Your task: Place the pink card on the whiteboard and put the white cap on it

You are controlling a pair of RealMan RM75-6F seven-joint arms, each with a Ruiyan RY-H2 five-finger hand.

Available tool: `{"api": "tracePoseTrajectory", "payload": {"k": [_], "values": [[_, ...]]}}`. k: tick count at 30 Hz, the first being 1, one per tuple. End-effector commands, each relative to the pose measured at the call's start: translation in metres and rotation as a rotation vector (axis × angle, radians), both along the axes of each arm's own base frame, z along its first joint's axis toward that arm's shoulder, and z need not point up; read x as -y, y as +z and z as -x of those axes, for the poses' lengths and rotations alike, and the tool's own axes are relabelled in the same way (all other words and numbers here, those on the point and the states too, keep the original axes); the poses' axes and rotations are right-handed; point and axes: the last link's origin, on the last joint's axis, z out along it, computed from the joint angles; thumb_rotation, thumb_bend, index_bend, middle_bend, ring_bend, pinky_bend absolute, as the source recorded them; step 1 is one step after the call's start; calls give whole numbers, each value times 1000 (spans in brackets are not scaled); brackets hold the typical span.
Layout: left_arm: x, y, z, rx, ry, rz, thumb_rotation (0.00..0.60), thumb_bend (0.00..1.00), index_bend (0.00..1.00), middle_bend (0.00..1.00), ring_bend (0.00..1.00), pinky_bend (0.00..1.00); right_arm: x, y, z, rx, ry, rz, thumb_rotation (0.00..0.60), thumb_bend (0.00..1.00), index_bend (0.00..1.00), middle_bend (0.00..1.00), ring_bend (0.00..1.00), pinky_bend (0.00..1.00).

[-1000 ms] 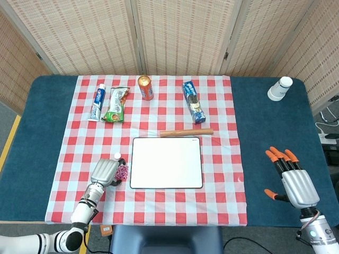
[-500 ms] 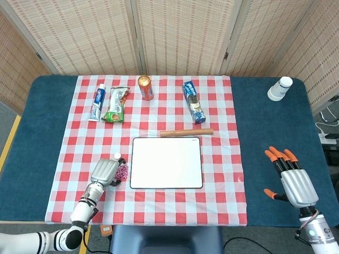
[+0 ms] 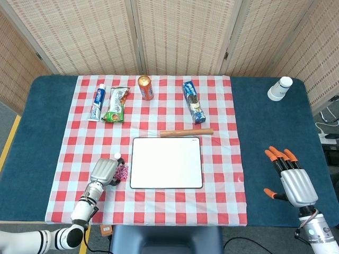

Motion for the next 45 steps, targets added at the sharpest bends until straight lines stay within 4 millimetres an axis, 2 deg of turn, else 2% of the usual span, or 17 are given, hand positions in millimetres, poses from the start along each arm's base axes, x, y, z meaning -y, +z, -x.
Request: {"api": "tracePoseTrajectory", "payload": {"k": [1,21,30,36,45], "values": [[0,-1,1,-2,3,5,600,231,320,966,1000,983,0,0,0,0,0,0,600,44,0,5,0,1],[-3,2,3,-18,17,5,600,232,428,978,1000,984,1,0,0,0,1,-1,600,44,0,5,0,1],[-3,9,-4,0,-5,-9,600,232,430,979,1000,985,2,-1,0,-1,1,-3,600,44,0,5,0,1],[-5,11,-25,23,-47,-6,600,231,429,979,1000,985,2,-2,0,-3,2,-8,600,44,0,5,0,1],[-5,-9,-99,57,-168,26,600,231,423,979,1000,984,3,-2,0,0,-1,-14,600,44,0,5,0,1]]}}
